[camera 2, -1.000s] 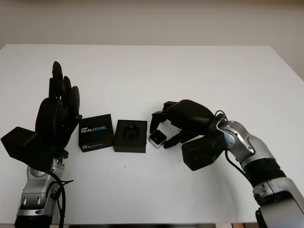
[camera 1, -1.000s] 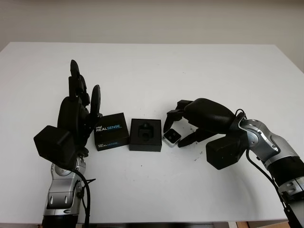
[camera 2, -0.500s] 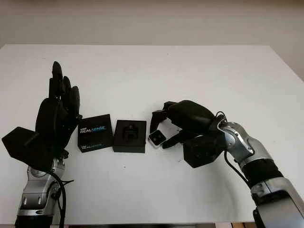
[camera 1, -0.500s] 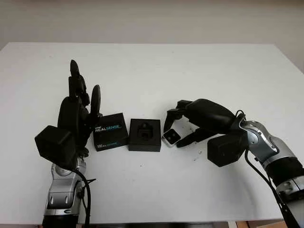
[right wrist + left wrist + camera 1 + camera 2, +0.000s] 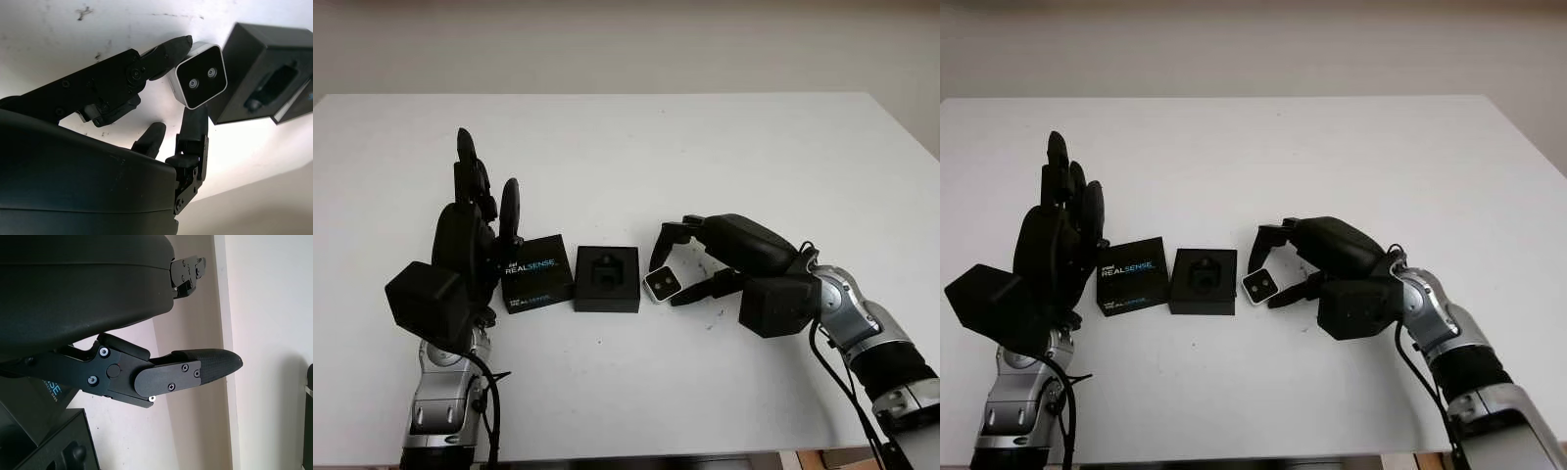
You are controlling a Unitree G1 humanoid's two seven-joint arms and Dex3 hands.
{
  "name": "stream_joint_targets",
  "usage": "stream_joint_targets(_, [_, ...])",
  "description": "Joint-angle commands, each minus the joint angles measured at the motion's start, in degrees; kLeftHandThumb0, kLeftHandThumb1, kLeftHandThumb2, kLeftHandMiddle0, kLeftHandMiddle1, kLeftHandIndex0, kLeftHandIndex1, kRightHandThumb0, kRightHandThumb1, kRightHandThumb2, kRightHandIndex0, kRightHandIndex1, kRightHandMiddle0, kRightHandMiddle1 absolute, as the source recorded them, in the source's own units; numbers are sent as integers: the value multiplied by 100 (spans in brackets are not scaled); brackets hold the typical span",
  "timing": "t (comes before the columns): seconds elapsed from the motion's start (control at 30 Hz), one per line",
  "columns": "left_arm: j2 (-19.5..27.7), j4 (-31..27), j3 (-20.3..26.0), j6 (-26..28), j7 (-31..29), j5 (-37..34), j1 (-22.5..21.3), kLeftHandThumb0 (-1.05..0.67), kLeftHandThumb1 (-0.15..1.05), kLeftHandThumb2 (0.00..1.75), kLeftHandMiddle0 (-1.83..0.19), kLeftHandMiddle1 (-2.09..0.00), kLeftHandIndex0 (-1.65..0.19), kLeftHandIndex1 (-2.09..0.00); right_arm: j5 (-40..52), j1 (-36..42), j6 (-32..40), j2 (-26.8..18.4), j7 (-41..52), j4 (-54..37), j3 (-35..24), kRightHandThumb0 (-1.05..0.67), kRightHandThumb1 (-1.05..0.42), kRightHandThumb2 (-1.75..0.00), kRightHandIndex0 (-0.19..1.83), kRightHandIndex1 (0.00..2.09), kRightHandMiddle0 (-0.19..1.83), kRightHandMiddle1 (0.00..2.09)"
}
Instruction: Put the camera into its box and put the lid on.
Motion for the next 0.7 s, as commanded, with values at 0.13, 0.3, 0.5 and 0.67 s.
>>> stream_joint_targets(0.13, [36,-92,36,13,-43,-31,17,-72,105,56,19,0,19,0,485,96,362,268,347,223,-179,-30,-95,-6,17,70,32,174])
stream_joint_targets(0.3, [56,-121,47,37,-59,-24,26,-72,105,55,19,0,19,0,737,76,563,309,556,249,-321,-30,-97,-6,11,66,29,175])
stream_joint_targets(0.5, [57,-127,60,57,-82,-46,23,-71,105,55,19,0,19,0,720,16,580,295,489,275,-420,-32,-95,-5,15,58,35,170])
stream_joint_targets(0.67, [68,-179,78,104,-105,-76,56,-72,105,54,19,0,19,0,811,-51,793,172,539,165,-588,-34,-97,-6,17,56,36,165])
